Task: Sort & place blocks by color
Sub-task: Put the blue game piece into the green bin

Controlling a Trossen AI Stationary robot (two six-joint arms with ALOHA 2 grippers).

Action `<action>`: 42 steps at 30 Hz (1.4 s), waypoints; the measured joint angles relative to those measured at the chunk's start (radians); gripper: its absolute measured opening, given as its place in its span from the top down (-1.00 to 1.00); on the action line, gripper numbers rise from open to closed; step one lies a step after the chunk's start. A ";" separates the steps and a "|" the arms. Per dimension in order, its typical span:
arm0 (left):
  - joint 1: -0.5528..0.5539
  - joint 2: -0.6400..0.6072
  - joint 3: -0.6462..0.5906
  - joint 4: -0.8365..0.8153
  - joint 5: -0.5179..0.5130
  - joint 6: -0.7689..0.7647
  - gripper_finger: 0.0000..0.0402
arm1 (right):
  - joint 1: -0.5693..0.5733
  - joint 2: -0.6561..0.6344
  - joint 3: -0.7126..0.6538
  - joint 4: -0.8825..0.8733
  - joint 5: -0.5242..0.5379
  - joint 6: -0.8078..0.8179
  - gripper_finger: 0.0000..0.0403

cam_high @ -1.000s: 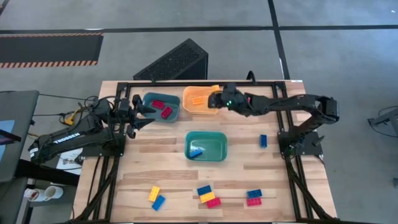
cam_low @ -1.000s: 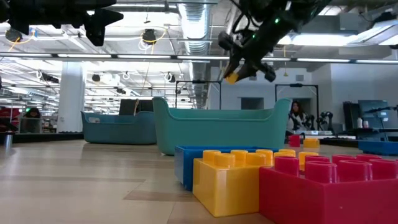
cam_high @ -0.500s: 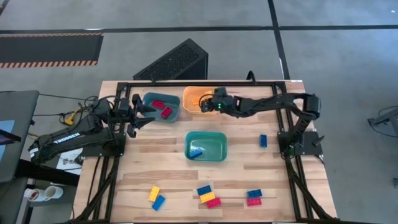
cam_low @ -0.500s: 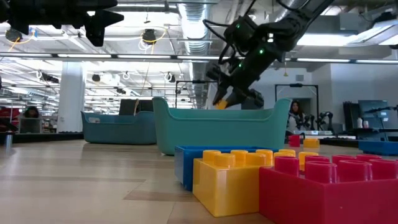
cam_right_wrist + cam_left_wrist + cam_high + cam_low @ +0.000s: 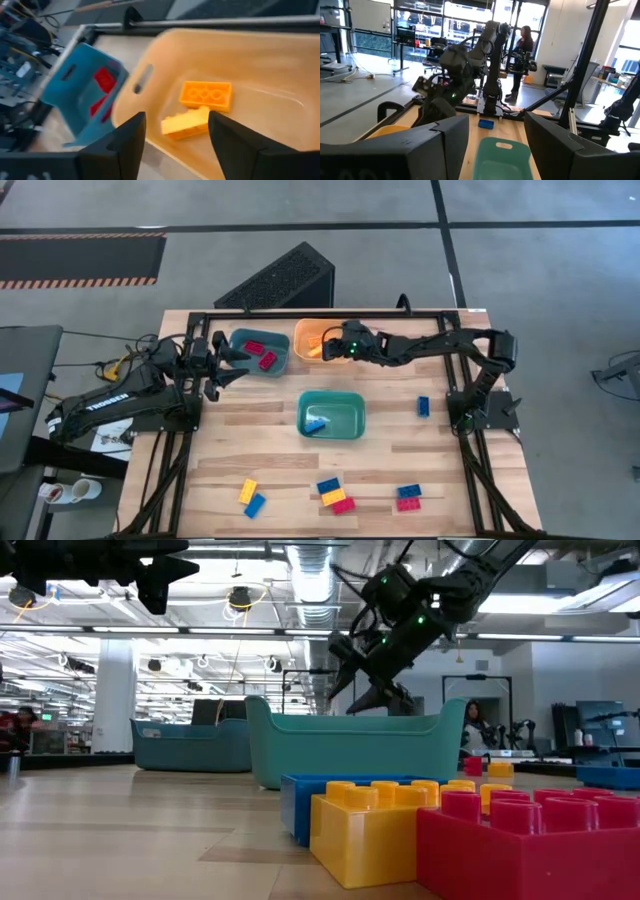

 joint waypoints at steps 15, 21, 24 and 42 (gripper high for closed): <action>0.000 0.000 0.000 0.003 0.000 -0.038 0.10 | 0.246 -0.193 0.001 -0.178 0.038 -0.114 -0.14; 0.000 0.000 0.000 0.003 -0.001 -0.040 0.10 | 0.386 -0.247 0.001 -0.411 0.122 -0.019 -0.08; 0.000 0.000 0.000 0.003 -0.001 -0.040 0.10 | 0.448 -0.274 0.001 -0.535 0.187 0.073 -0.06; -0.039 0.000 0.000 0.014 0.028 -0.067 0.10 | 0.757 -0.323 -0.001 -0.889 0.373 0.510 0.00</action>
